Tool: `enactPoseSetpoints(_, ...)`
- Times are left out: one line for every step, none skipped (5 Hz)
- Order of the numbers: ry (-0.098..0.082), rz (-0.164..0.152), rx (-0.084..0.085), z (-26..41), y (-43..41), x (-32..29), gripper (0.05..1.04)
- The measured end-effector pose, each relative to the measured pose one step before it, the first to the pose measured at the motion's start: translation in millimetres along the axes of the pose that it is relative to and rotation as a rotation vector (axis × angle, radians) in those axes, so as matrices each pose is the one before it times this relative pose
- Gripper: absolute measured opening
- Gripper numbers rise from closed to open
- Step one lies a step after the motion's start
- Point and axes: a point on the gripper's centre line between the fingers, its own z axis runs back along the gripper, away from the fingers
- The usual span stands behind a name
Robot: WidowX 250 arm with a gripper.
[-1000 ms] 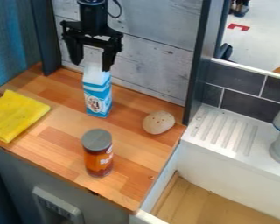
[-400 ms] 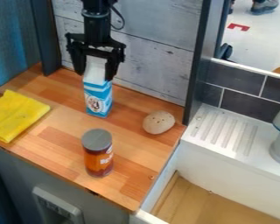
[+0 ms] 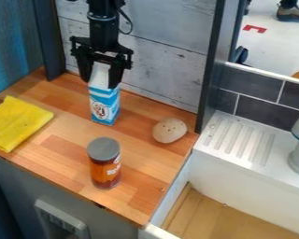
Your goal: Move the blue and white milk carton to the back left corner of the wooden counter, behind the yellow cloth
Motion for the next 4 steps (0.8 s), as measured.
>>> enactPoseSetpoints(0.0600, -0.0553, -0.0204, 1.22, -2.31, -9.68, 0.813)
enactPoseSetpoints(-0.0131, -0.1366, -0.0287, 35.33, 18.97, -15.18, 0.813)
enactPoseSetpoints(-0.0362, -0.0801, 0.0333, 18.17, 26.98, -5.91, 0.813)
enactPoseSetpoints(0.0129, -0.0460, 0.0468, -1.68, 26.21, 3.02, 0.813)
